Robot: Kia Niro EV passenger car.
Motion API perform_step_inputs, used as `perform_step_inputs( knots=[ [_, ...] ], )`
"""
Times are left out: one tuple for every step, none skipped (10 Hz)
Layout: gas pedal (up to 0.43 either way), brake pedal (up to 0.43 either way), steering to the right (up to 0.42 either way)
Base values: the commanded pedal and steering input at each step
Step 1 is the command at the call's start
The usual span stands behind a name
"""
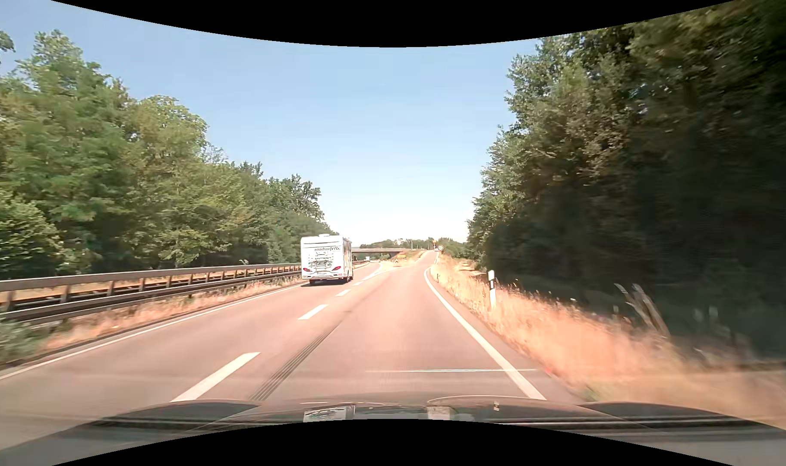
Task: Follow the waypoints while adhering to traffic rules and regulations
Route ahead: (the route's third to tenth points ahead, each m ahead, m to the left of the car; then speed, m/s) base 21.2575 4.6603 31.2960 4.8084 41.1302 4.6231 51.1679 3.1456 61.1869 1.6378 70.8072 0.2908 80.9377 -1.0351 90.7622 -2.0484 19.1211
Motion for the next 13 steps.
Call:
perform_step_inputs(
  knots=[
    [0.0, 0.0, 0.001],
    [0.0, 0.0, 0.001],
    [0.0, 0.018, 0.002],
    [0.0, 0.055, 0.002],
    [0.0, 0.085, 0.003],
    [0.0, 0.116, 0.004],
    [0.0, 0.134, 0.006],
    [0.0, 0.146, 0.007],
    [0.0, 0.146, 0.008],
    [0.0, 0.152, 0.008],
    [0.0, 0.152, 0.009],
    [0.0, 0.159, 0.009],
    [0.0, 0.159, 0.009]
  ],
)
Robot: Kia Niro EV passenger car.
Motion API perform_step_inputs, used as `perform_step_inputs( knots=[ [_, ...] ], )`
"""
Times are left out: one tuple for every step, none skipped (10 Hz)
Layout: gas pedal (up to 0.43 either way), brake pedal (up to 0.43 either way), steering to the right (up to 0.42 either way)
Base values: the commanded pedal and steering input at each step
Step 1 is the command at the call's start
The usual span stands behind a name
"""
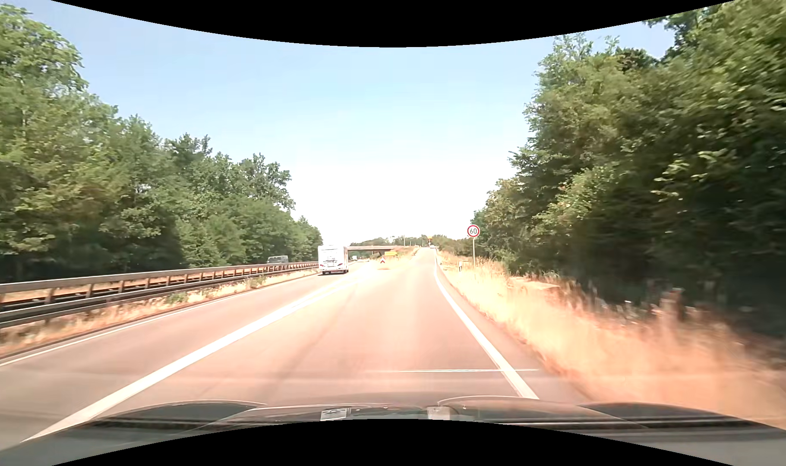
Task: Follow the waypoints while adhering to traffic rules and regulations
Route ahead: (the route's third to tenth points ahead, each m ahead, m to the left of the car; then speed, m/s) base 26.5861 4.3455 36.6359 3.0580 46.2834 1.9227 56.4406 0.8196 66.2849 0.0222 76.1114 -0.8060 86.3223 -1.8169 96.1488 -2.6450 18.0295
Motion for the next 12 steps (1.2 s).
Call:
perform_step_inputs(
  knots=[
    [0.0, 0.159, 0.01],
    [0.0, 0.159, 0.009],
    [0.0, 0.165, 0.01],
    [0.0, 0.165, 0.01],
    [0.0, 0.165, 0.01],
    [0.0, 0.165, 0.01],
    [0.0, 0.165, 0.01],
    [0.0, 0.165, 0.011],
    [0.0, 0.165, 0.011],
    [0.0, 0.165, 0.011],
    [0.0, 0.165, 0.011],
    [0.0, 0.165, 0.01]
  ],
)
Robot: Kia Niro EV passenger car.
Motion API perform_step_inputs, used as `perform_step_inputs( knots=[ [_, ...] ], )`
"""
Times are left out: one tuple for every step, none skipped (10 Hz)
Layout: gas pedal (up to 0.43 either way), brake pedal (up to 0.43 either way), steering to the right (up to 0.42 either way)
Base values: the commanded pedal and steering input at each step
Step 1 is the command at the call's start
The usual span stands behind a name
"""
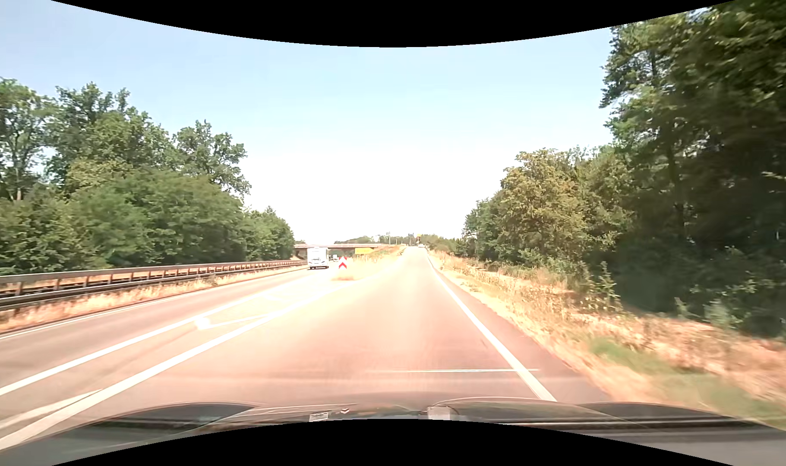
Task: Follow the waypoints while adhering to traffic rules and regulations
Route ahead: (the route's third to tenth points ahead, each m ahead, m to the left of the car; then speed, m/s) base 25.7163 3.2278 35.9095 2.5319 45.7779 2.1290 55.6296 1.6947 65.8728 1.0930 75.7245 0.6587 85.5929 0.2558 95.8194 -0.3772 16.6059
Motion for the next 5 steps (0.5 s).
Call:
perform_step_inputs(
  knots=[
    [0.0, 0.165, 0.01],
    [0.0, 0.165, 0.01],
    [0.0, 0.165, 0.01],
    [0.0, 0.159, 0.009],
    [0.0, 0.159, 0.009]
  ],
)
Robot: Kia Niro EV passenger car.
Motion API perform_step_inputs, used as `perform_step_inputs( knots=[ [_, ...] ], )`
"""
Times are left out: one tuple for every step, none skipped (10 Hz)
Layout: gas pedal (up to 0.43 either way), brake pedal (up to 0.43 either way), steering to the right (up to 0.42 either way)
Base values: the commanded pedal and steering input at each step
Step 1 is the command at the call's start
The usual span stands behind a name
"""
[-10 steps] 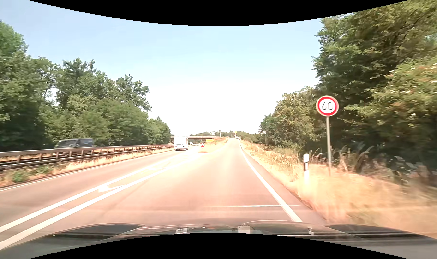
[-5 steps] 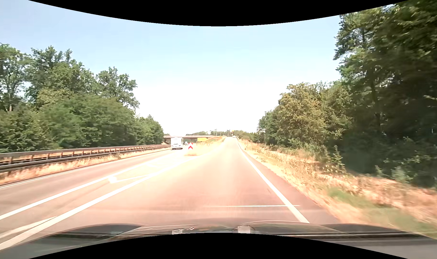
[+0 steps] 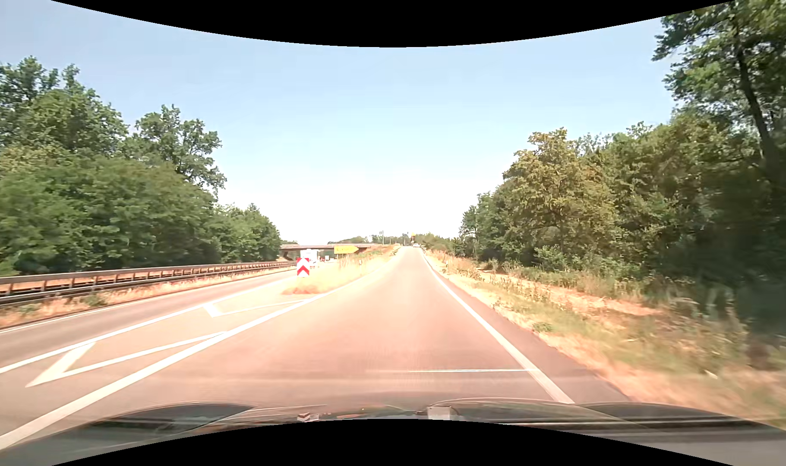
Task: Follow the waypoints while adhering to traffic rules and regulations
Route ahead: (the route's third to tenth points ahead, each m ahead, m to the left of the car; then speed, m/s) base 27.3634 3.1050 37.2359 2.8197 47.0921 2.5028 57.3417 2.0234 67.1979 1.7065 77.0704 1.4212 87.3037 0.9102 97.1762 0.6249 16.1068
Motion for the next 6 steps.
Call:
perform_step_inputs(
  knots=[
    [0.0, 0.152, 0.008],
    [0.0, 0.146, 0.008],
    [0.0, 0.11, 0.007],
    [0.0, 0.037, 0.007],
    [0.0, 0.006, 0.007],
    [0.0, 0.0, 0.007]
  ],
)
